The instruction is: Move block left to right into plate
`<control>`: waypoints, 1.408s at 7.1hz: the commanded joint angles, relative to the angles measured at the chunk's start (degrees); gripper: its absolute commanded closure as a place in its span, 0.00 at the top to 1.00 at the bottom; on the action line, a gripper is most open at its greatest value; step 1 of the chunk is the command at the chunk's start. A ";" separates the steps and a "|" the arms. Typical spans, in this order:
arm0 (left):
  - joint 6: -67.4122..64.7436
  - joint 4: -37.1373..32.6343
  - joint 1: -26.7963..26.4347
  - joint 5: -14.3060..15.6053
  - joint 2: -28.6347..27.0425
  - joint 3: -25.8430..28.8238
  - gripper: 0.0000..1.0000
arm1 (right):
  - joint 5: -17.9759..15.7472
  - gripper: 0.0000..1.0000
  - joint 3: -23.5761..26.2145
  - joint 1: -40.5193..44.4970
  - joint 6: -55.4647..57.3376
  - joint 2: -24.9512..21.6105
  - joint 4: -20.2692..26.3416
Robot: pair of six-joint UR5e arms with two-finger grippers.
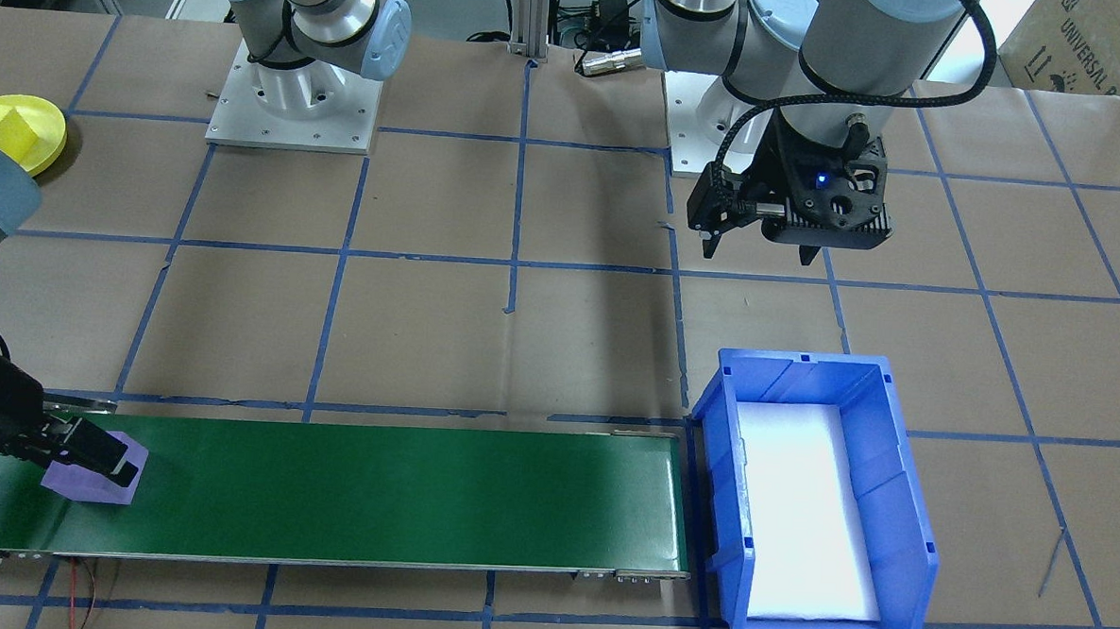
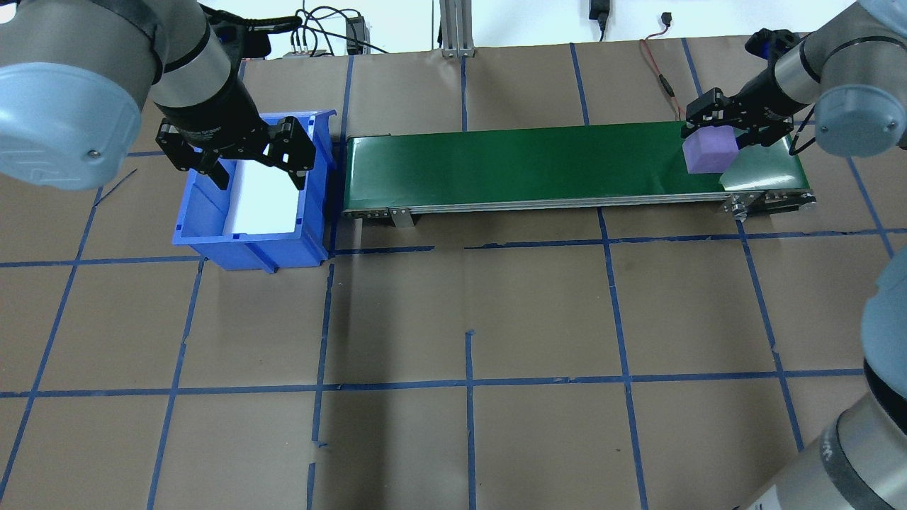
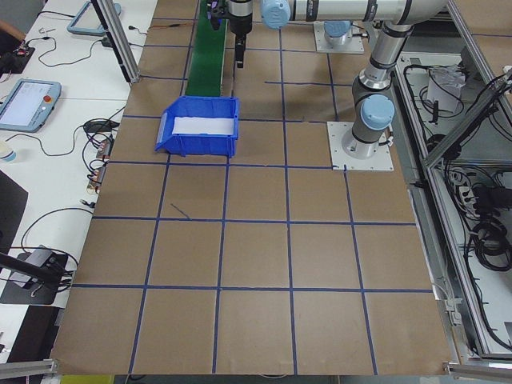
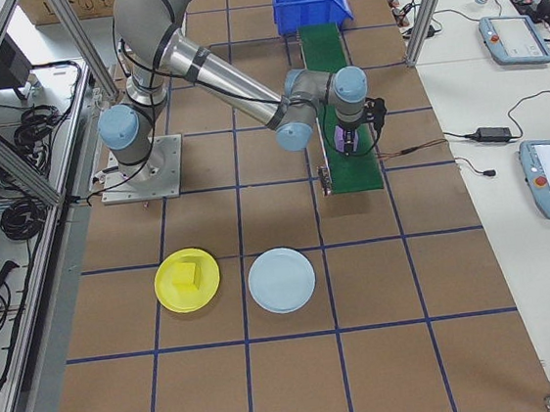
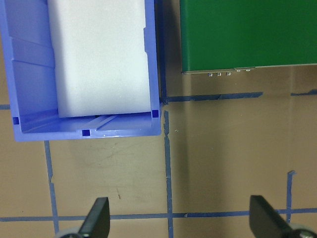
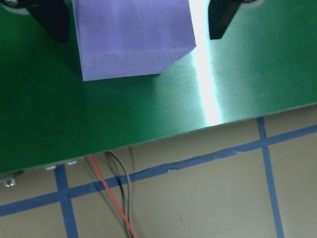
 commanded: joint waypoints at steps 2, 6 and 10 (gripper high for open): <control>0.11 0.58 0.14 -0.35 0.00 -0.01 1.00 | -13.51 0.49 -0.15 -0.16 -2.19 -0.29 0.17; 0.11 0.58 0.06 -0.70 0.00 0.07 1.00 | -19.95 0.36 2.13 -16.60 -33.90 -6.44 -0.70; -0.07 0.67 0.06 -0.70 0.00 0.16 1.00 | -17.66 0.43 10.20 -35.99 -48.60 -5.48 -4.04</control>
